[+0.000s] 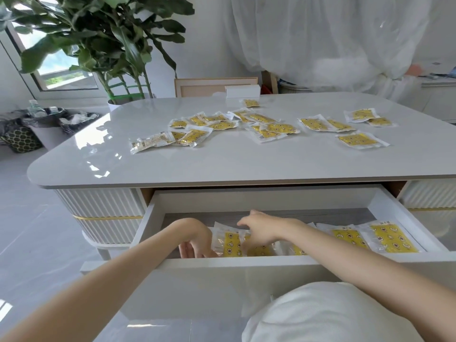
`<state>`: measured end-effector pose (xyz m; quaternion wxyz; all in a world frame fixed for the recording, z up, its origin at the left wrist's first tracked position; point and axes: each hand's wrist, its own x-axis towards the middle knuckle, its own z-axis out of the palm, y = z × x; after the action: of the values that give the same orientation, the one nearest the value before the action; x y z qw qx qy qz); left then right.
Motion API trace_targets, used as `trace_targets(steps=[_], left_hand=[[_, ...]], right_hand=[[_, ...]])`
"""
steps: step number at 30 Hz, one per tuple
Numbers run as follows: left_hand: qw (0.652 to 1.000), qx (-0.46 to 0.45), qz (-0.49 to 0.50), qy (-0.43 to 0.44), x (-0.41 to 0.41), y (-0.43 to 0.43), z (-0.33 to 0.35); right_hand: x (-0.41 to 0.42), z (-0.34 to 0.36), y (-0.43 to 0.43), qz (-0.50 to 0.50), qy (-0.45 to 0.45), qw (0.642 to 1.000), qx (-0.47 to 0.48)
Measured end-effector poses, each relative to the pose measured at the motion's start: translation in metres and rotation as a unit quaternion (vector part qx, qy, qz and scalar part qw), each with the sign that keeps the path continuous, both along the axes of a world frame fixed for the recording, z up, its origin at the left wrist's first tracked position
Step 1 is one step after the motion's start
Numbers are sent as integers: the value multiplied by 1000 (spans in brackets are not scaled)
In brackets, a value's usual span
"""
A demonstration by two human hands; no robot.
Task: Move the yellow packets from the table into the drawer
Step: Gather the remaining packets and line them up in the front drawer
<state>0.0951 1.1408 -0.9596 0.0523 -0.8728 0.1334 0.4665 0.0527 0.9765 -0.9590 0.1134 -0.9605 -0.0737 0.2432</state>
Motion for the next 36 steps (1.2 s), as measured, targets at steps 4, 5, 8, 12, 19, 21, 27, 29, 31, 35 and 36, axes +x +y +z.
trace_targets(steps=[4,5,8,12,19,21,27,29,31,35,36], left_hand=[[1000,-20,-3,0,0,3,1],[1000,-25,-8,5,1,5,1],[999,-36,-12,38,5,11,1],[994,-60,-2,93,21,14,11],[990,-29,1,135,40,3,4],[990,-38,-5,135,42,5,-1],[990,-67,-13,120,43,8,-7],[991,-62,-17,117,41,8,-5],[993,-57,-20,103,39,8,-1],[998,-55,-25,30,37,14,12],[998,-54,-30,12,36,16,16]], right_hand=[[13,1,10,29,4,999,-40],[17,0,10,29,29,998,-46],[22,-1,3,12,66,998,-16],[28,-6,-4,-7,53,998,22],[35,-17,-10,-38,62,993,97],[35,-17,-12,-37,80,990,109],[33,-8,-14,13,106,992,70],[31,-7,-11,14,98,993,57],[28,-4,-8,10,83,995,52],[21,12,1,31,35,999,18],[18,18,4,40,34,999,13]])
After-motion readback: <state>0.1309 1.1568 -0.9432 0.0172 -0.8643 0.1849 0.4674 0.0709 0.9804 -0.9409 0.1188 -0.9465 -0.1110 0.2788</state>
